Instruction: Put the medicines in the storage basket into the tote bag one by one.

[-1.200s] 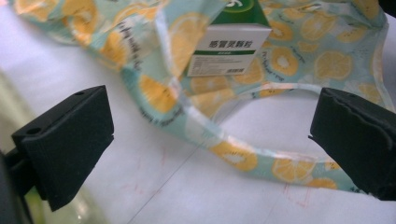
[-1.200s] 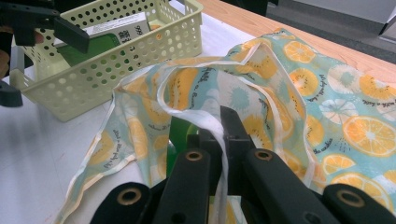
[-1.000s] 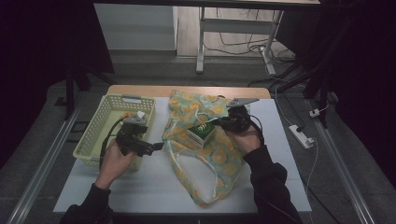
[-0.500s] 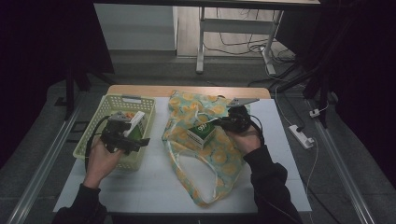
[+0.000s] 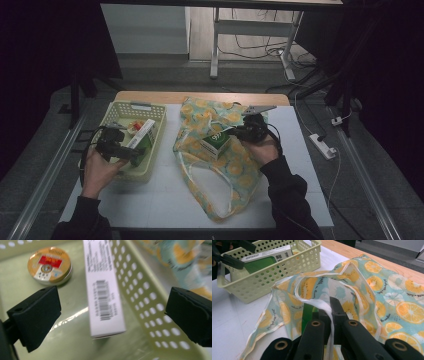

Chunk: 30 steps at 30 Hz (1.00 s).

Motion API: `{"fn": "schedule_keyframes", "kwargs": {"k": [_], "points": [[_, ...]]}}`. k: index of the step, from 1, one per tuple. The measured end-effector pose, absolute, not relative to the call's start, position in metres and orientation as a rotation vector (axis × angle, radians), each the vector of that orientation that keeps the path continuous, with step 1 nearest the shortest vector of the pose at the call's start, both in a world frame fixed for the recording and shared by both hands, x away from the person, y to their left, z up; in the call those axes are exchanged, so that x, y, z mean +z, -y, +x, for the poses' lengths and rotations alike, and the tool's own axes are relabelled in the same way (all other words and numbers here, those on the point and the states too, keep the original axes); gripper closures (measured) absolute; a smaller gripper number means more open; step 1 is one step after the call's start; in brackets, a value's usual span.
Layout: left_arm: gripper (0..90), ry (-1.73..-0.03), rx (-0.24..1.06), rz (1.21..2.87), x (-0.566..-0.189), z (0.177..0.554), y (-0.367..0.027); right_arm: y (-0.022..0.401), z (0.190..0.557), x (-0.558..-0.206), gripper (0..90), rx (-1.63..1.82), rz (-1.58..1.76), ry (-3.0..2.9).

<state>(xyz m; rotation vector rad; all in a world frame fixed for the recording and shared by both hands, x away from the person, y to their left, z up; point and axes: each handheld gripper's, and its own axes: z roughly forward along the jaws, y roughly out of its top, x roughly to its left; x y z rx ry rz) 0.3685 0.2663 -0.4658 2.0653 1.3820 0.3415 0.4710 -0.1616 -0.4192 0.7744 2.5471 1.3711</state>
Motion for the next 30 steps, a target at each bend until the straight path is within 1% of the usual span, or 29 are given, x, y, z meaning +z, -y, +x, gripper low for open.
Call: {"fn": "schedule_keyframes", "kwargs": {"k": [3,5,6,7,10,15,17,22,27,30], "points": [[3.0,-1.406,0.343,2.089,-0.47,0.37,-0.268,0.162,0.471,-0.419,89.3,1.374,0.774,-2.546],[7.2,-1.415,0.35,2.105,-0.472,0.37,-0.268,0.162,0.471,-0.419,89.3,1.374,0.775,-2.545],[11.1,-1.419,0.354,2.115,-0.472,0.369,-0.268,0.162,0.471,-0.419,89.3,1.374,0.775,-2.546],[17.1,-1.417,0.351,2.127,-0.473,0.369,-0.268,0.162,0.471,-0.419,89.3,1.374,0.775,-2.545],[29.3,-1.406,0.315,2.127,-0.474,0.368,-0.269,0.162,0.471,-0.419,89.3,1.374,0.775,-2.545],[45.0,-1.403,0.279,2.129,-0.475,0.368,-0.27,0.162,0.471,-0.419,89.3,1.374,0.775,-2.545],[52.8,-1.424,0.262,2.114,-0.475,0.369,-0.271,0.162,0.471,-0.419,89.3,1.374,0.776,-2.545],[60.4,-1.465,0.27,2.086,-0.474,0.368,-0.272,0.162,0.47,-0.418,89.3,1.375,0.776,-2.544],[61.2,-1.473,0.299,2.067,-0.47,0.366,-0.274,0.162,0.471,-0.418,89.3,1.375,0.777,-2.544],[61.3,-1.428,0.32,2.071,-0.463,0.363,-0.274,0.163,0.471,-0.418,89.3,1.378,0.778,-2.543]]}}
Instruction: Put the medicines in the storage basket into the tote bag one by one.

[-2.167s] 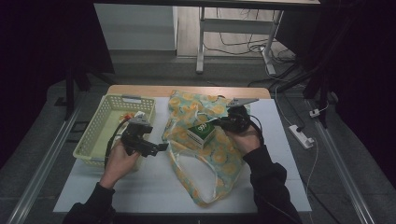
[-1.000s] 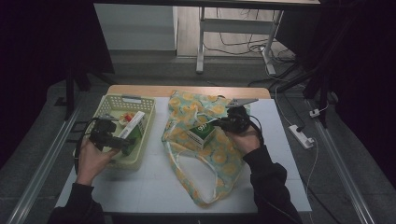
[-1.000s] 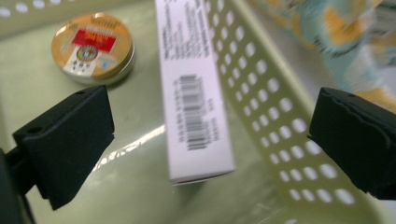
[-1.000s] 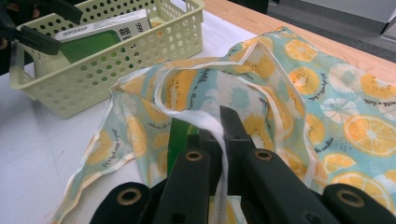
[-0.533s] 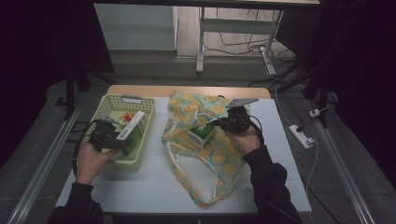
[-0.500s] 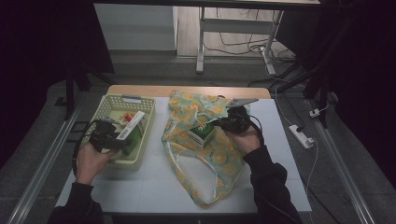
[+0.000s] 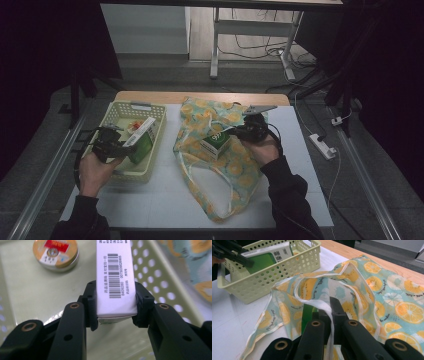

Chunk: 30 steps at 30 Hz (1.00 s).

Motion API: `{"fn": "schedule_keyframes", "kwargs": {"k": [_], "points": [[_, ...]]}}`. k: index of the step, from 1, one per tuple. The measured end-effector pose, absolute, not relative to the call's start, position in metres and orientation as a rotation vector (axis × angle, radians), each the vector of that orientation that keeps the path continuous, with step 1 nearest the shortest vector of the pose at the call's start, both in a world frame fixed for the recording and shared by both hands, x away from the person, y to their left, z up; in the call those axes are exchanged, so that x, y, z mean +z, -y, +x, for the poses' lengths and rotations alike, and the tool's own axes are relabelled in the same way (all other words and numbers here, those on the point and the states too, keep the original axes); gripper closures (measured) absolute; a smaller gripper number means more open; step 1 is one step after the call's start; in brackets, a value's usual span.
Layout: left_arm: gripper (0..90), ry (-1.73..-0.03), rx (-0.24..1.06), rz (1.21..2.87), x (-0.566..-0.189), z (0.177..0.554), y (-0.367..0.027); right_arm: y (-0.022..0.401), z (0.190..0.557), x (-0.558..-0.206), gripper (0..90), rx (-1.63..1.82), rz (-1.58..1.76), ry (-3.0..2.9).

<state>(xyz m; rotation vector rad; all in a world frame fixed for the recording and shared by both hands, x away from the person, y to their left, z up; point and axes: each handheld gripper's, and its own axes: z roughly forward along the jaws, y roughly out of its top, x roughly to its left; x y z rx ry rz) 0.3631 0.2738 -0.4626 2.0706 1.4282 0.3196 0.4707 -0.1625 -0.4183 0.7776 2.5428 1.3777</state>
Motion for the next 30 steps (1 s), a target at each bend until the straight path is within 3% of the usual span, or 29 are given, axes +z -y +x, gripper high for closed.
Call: {"fn": "schedule_keyframes", "kwargs": {"k": [6,19,30], "points": [[61.5,-1.389,0.375,2.063,-0.446,0.355,-0.274,0.162,0.471,-0.418,89.3,1.378,0.779,-2.542],[61.5,-1.3,0.356,1.944,-0.423,0.341,-0.284,0.164,0.471,-0.418,89.3,1.38,0.782,-2.537],[61.5,-1.177,0.33,1.958,-0.403,0.331,-0.264,0.165,0.472,-0.417,89.3,1.381,0.784,-2.534]]}}
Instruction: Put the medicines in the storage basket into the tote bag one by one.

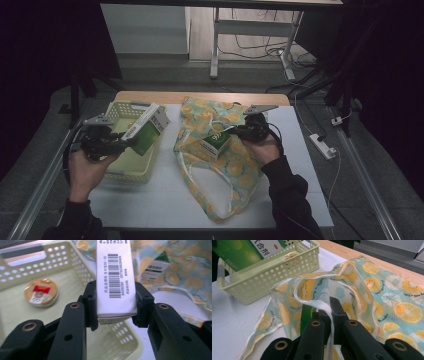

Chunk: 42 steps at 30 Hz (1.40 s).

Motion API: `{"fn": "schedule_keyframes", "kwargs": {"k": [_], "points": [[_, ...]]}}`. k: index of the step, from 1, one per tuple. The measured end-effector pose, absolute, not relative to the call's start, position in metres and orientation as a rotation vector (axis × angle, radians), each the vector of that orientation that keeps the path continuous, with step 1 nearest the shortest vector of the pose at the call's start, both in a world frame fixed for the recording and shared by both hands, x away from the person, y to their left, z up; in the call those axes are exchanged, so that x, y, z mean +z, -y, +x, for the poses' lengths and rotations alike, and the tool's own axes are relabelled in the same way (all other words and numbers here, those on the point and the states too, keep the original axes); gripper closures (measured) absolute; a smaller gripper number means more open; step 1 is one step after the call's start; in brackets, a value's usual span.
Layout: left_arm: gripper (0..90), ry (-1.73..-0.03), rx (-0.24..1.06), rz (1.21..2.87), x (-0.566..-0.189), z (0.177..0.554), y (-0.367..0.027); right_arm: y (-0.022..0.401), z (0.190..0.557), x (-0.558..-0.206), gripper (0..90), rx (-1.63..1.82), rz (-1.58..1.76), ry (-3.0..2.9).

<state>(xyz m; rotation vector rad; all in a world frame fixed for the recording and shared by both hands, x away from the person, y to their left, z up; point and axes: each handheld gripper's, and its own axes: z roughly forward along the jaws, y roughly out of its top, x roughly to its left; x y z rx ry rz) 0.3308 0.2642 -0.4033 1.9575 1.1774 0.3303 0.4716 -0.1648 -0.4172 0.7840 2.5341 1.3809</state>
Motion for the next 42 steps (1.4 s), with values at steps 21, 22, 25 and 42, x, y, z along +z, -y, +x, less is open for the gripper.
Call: {"fn": "schedule_keyframes", "kwargs": {"k": [21,22,25,42], "points": [[61.5,-0.933,0.123,2.135,-0.41,0.326,-0.186,0.166,0.472,-0.417,89.3,1.383,0.796,-2.519],[61.5,-0.927,0.119,2.149,-0.411,0.326,-0.182,0.166,0.473,-0.417,89.3,1.383,0.796,-2.519],[61.5,-0.92,0.091,2.178,-0.418,0.329,-0.173,0.166,0.472,-0.417,89.3,1.384,0.797,-2.518],[61.4,-0.985,0.009,2.253,-0.452,0.35,-0.148,0.161,0.468,-0.414,89.3,1.389,0.772,-2.523]]}}
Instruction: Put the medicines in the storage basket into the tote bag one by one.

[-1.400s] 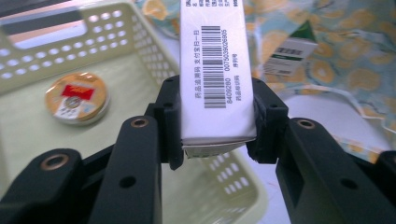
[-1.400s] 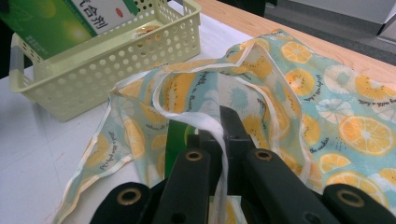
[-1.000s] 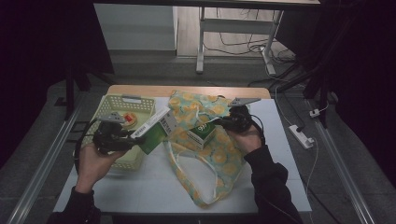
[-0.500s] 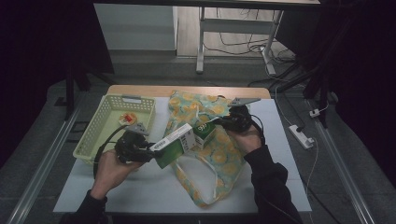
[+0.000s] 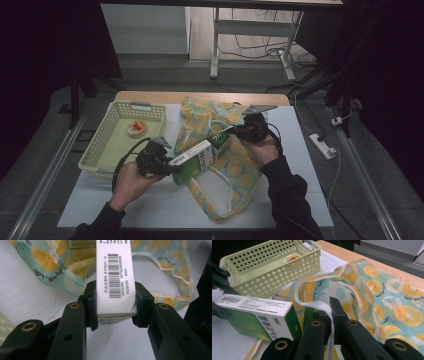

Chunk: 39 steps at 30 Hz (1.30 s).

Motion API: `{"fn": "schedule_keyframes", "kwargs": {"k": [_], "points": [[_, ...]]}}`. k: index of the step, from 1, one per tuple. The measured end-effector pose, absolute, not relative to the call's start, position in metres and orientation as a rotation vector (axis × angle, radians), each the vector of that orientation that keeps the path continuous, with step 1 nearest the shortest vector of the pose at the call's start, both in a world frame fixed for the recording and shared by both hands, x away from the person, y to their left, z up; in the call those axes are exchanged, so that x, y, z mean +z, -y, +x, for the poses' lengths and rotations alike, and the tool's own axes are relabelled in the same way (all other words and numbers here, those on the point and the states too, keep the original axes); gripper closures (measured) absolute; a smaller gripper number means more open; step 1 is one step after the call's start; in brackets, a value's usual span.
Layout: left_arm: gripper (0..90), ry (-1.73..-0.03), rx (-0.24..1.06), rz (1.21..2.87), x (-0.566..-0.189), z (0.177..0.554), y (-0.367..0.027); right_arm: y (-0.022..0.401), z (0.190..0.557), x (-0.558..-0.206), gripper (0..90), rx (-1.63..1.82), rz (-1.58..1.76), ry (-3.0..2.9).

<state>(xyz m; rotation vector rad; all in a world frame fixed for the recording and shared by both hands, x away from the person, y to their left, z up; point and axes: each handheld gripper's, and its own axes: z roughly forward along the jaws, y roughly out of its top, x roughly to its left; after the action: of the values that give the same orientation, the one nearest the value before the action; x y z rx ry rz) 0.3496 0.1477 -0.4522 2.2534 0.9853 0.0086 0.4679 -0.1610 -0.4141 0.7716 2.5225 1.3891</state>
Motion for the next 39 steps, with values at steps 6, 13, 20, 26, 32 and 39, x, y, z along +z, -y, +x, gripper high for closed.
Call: {"fn": "schedule_keyframes", "kwargs": {"k": [6,13,20,26,32,39], "points": [[61.4,-1.0,0.008,2.262,-0.455,0.355,-0.138,0.158,0.465,-0.412,89.4,1.397,0.756,-2.523],[61.4,-1.015,0.018,2.27,-0.455,0.366,-0.128,0.156,0.463,-0.411,89.4,1.401,0.744,-2.527],[61.3,-1.027,0.0,2.253,-0.454,0.379,-0.119,0.155,0.463,-0.411,89.4,1.4,0.741,-2.53],[61.3,-1.035,0.006,2.238,-0.453,0.389,-0.111,0.154,0.462,-0.412,89.4,1.399,0.741,-2.534],[61.3,-1.038,0.021,2.231,-0.453,0.399,-0.101,0.153,0.462,-0.412,89.4,1.397,0.739,-2.538],[61.3,-1.056,0.038,2.199,-0.457,0.412,-0.096,0.153,0.462,-0.411,89.4,1.411,0.735,-2.538]]}}
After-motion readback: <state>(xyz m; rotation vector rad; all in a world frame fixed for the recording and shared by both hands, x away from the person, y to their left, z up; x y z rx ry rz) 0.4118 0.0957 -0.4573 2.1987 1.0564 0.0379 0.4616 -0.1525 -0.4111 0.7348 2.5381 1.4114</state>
